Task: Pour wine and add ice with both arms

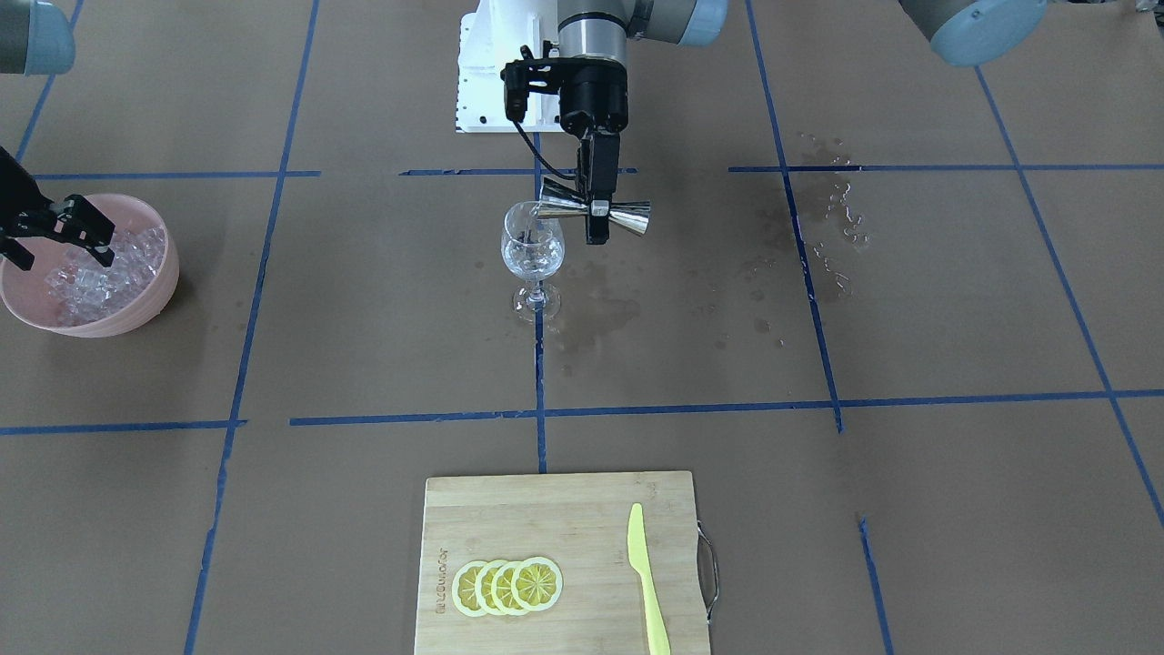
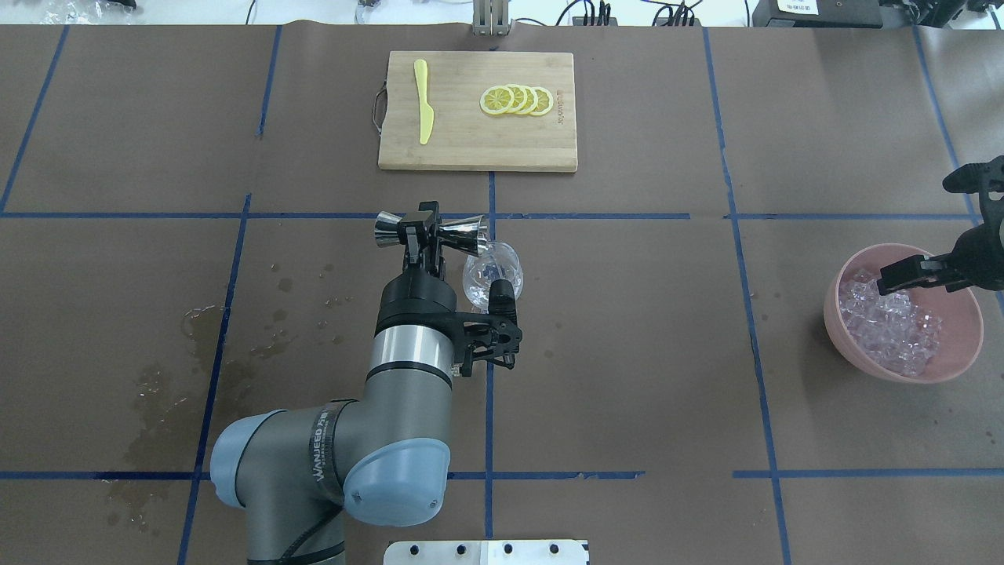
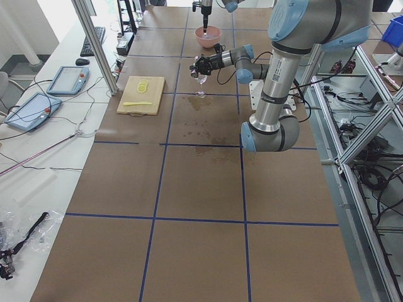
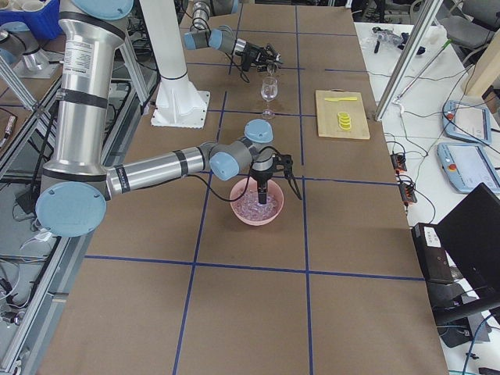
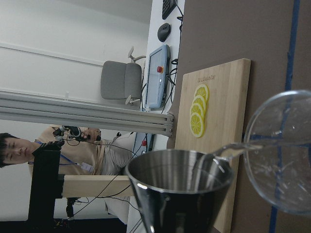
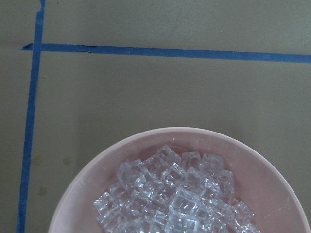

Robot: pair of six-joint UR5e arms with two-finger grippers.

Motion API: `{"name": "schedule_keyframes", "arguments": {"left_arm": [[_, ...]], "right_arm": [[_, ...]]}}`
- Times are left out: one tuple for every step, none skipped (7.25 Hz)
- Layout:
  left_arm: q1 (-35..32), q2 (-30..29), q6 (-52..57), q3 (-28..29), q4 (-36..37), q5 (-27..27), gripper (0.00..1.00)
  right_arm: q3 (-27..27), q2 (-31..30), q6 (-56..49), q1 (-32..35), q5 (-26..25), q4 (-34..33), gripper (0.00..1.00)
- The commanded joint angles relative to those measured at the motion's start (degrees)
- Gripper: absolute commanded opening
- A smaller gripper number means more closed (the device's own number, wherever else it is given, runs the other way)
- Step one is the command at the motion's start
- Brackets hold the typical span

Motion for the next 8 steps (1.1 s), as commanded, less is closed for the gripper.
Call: {"name": "schedule_keyframes", "arguments": {"left_arm": [[-0.05, -0.17, 1.01, -0.1, 0.85, 0.78, 0.0], [-0.05, -0.17, 1.01, -0.1, 0.85, 0.78, 0.0], [-0.14, -0.17, 0.92, -0.19, 0.76, 0.78, 0.0], [-0.14, -0.17, 0.48, -0.45, 0.59, 0.78, 0.0], [-0.31, -0.17, 0.39, -0.8, 0.33, 0.78, 0.0], [-0.4, 0.01, 0.39, -1.24, 0.15, 0.78, 0.0], [-0.57, 0.62, 0.39, -1.33, 0.15, 0.78, 0.0], [-0.58, 0.62, 0.39, -2.11, 0.15, 0.69, 0.0]], "right_arm": [[0.0, 0.0, 0.0, 0.0, 0.03, 0.0, 1.0], [0.0, 0.0, 0.0, 0.0, -0.06, 0.0, 1.0], [0.0, 0.0, 0.0, 0.0, 0.03, 0.0, 1.0], [0.0, 0.0, 0.0, 0.0, -0.06, 0.0, 1.0], [0.09, 0.0, 0.0, 0.0, -0.06, 0.0, 1.0], [0.09, 0.0, 0.09, 0.0, 0.03, 0.0, 1.0], [0.0, 0.0, 0.09, 0.0, -0.06, 0.0, 1.0], [-0.26, 0.0, -0.09, 0.0, -0.06, 0.0, 1.0]]}}
